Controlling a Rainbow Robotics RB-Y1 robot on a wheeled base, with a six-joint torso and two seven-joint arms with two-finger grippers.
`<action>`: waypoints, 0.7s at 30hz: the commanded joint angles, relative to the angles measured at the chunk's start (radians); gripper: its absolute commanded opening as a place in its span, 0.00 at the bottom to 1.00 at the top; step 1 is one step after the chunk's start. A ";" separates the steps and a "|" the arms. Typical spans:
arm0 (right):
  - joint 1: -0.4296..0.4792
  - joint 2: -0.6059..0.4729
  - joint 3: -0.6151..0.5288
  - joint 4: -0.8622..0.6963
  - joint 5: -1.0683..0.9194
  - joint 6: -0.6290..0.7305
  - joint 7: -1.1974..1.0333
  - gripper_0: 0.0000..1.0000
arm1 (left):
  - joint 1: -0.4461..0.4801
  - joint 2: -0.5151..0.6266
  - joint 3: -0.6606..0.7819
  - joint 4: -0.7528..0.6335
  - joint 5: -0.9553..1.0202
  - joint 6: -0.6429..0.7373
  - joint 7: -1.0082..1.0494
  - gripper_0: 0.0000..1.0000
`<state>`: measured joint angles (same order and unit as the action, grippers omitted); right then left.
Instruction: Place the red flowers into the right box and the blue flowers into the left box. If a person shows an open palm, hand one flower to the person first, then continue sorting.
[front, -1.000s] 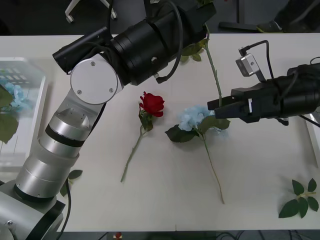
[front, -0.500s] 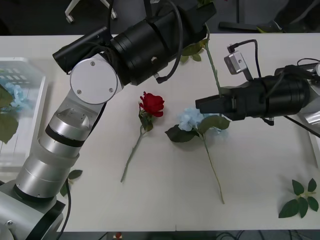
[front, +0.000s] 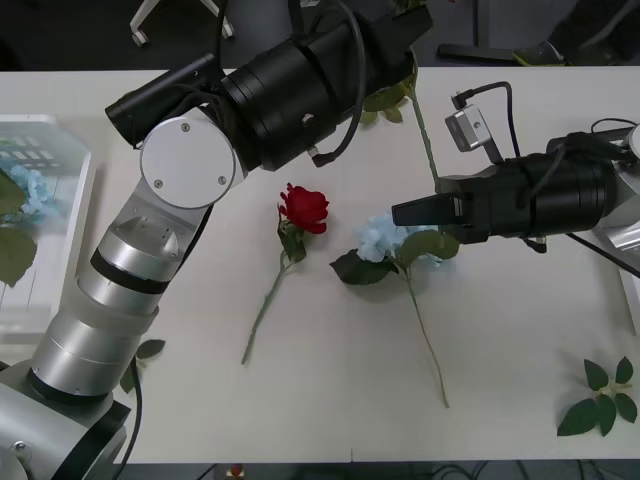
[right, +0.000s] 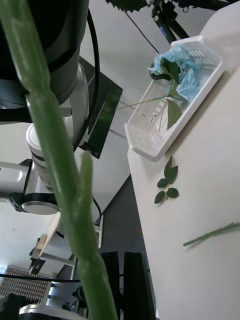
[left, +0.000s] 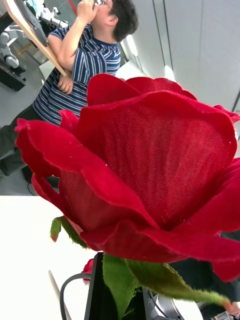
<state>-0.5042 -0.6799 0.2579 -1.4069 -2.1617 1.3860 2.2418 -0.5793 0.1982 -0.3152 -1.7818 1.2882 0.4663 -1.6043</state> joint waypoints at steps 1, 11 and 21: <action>-0.008 -0.004 -0.009 -0.030 0.002 -0.001 -0.034 0.00 | -0.027 0.017 0.010 -0.034 0.010 -0.008 -0.011 0.42; -0.007 -0.004 -0.011 -0.030 0.002 -0.002 -0.034 0.00 | -0.027 0.063 0.061 -0.047 0.068 0.086 -0.023 1.00; -0.008 -0.099 -0.062 -0.030 0.002 -0.013 -0.031 0.00 | 0.007 0.161 0.222 -0.074 0.097 0.411 -0.031 1.00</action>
<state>-0.5042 -0.7073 0.2328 -1.4070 -2.1612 1.3818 2.2396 -0.5777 0.3126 -0.1152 -1.8112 1.3747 0.8260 -1.6044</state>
